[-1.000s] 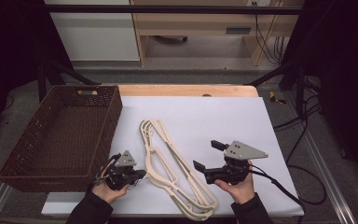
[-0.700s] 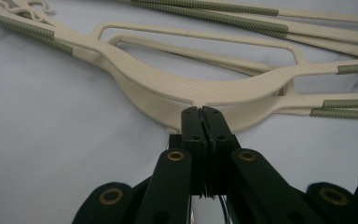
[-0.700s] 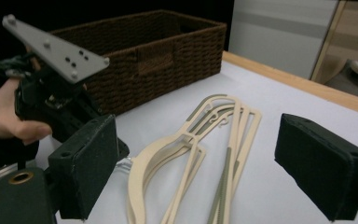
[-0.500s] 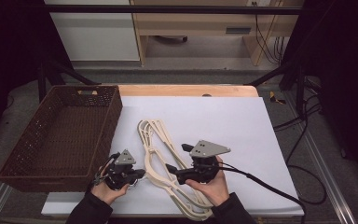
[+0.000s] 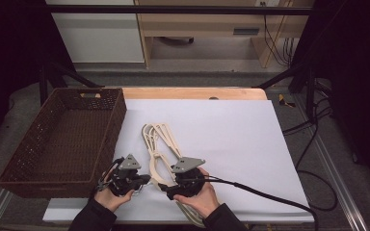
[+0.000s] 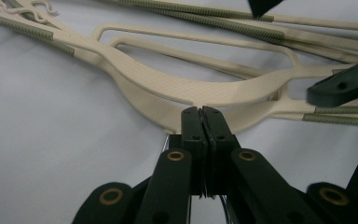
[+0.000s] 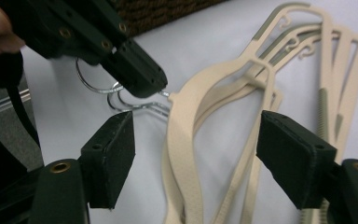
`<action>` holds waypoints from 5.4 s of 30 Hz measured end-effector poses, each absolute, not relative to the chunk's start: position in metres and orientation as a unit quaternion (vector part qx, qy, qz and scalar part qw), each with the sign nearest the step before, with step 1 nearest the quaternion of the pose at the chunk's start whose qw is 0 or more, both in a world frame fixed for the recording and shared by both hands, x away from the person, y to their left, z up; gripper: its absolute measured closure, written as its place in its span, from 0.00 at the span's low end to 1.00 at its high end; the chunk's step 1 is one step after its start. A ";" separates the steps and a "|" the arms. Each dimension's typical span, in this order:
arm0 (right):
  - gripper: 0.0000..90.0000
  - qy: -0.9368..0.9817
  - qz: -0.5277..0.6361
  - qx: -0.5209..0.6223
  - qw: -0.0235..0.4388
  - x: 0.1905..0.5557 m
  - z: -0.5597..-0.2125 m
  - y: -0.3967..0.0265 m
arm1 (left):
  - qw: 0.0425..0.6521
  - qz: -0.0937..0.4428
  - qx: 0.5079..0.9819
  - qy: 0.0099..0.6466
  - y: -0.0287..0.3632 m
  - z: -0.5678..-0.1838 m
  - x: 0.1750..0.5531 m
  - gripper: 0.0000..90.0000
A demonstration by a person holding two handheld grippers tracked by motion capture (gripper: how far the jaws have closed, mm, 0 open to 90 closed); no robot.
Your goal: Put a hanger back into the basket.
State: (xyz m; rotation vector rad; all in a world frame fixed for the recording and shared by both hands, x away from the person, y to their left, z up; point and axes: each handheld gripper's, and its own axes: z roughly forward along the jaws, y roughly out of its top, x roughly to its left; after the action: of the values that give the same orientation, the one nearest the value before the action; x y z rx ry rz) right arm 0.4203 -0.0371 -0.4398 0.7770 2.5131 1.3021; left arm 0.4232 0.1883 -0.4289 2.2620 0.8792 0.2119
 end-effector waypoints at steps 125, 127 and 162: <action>0.70 0.850 0.475 0.178 0.140 0.423 -0.387 -0.112 | 0.439 0.090 0.871 0.200 0.155 -0.381 0.403 0.93; 0.64 0.844 0.481 0.181 0.153 0.423 -0.387 -0.114 | 0.446 0.082 0.869 0.199 0.155 -0.380 0.401 0.96; 0.09 0.715 0.545 0.379 0.219 0.411 -0.386 -0.236 | 0.527 0.185 0.780 0.281 0.230 -0.304 0.399 0.96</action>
State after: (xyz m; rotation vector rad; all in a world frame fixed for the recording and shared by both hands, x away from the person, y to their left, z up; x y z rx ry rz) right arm 0.4106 -0.2360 -0.3855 1.0499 1.9769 1.5086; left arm 0.3988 0.2299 -0.3037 1.8650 0.6711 0.4414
